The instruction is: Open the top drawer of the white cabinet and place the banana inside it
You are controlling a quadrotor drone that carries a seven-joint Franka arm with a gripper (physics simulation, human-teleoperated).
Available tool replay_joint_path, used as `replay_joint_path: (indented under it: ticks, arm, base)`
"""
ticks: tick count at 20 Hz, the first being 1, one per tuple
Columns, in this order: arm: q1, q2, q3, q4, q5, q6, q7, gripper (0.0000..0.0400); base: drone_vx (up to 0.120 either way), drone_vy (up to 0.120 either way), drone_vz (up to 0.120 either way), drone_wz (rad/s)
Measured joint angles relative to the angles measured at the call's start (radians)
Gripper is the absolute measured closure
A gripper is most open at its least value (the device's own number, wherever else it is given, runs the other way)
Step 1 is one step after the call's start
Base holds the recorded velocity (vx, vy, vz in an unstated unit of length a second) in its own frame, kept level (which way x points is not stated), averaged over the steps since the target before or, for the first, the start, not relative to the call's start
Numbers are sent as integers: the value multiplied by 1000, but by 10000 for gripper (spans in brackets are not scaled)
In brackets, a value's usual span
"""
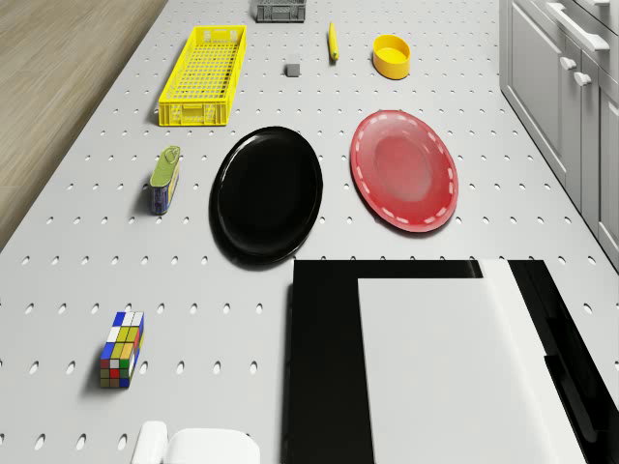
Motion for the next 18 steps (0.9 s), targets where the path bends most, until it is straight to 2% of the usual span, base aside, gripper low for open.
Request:
replay_joint_path:
  ticks: [4,13,18]
  arm:
    - [27,-19,-15,-5,-9,21,9,0]
    - [81,-62,-42,-12,-35,65,32,0]
    - [108,-84,-55,-15,-51,88,45,0]
  base:
    - [120,-120,120,0]
    - [120,0,120,0]
    - [120,0,8,0]
